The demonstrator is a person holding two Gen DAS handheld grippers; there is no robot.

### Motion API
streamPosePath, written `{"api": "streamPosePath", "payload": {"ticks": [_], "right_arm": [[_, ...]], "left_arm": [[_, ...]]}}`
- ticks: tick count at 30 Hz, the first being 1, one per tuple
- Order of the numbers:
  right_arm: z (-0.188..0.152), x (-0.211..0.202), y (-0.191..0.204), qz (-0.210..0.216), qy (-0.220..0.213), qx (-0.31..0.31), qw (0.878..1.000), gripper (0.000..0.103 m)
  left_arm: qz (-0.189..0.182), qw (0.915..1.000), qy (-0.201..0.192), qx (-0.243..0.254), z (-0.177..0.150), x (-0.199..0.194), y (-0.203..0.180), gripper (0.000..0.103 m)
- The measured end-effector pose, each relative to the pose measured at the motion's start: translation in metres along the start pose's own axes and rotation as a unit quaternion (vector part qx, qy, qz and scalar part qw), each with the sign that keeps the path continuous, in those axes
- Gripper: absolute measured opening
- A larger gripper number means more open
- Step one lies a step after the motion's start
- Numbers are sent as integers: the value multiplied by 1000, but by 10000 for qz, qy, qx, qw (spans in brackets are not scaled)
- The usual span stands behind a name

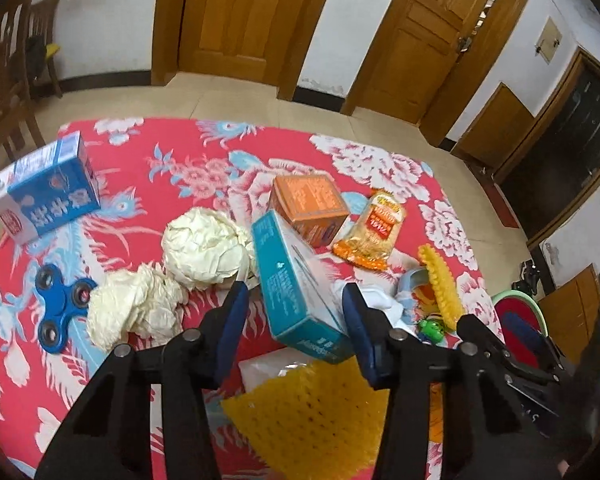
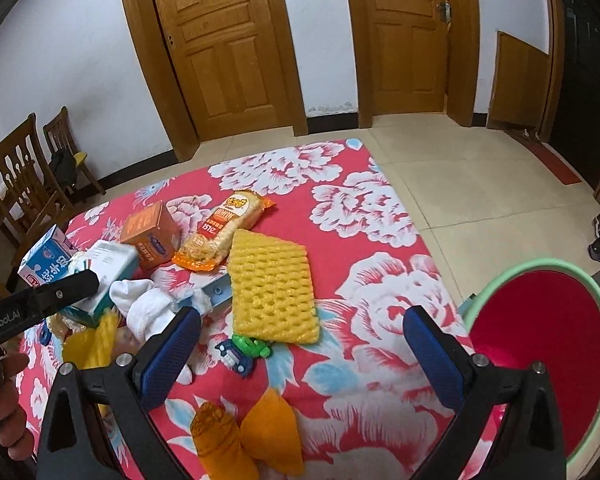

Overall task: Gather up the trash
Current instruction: 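Grasp the teal tissue box with the left tool while the right tool grasps the yellow foam net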

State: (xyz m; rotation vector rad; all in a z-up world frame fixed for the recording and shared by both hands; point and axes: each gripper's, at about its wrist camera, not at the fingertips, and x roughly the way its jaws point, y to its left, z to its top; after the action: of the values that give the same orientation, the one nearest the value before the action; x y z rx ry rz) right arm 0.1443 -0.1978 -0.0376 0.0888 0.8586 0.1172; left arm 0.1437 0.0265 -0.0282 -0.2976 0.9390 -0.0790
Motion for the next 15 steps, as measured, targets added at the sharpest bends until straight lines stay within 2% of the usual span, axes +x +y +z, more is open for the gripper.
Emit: {"api": "streamPosePath", "payload": {"ticks": [3,5,6,8,13,15], "right_arm": [[0,8,-1,0,49,5,10000,98],[-2,9,-2,45,76,37,10000,91],[-2,11,-3,48,97,54,9999,89],[-2,13,-4,72,132,82,9999,78],[-5,19,-8,333,307,285,9986,55],[-5,19,-8,417,302,309,9982,52]], "left_arm": [[-35,9998,185,-90,-5,9,4,50],[-100,9995,268,-155,-7,13,5,49],[-131,9994,289,-168,-8,14,5,45],[-204,9992,308,-181,-10,15,5,42],[-318,9992,174,-172,-12,10,4,26],[-377,9992,70,-148,-12,5,4,23]]}}
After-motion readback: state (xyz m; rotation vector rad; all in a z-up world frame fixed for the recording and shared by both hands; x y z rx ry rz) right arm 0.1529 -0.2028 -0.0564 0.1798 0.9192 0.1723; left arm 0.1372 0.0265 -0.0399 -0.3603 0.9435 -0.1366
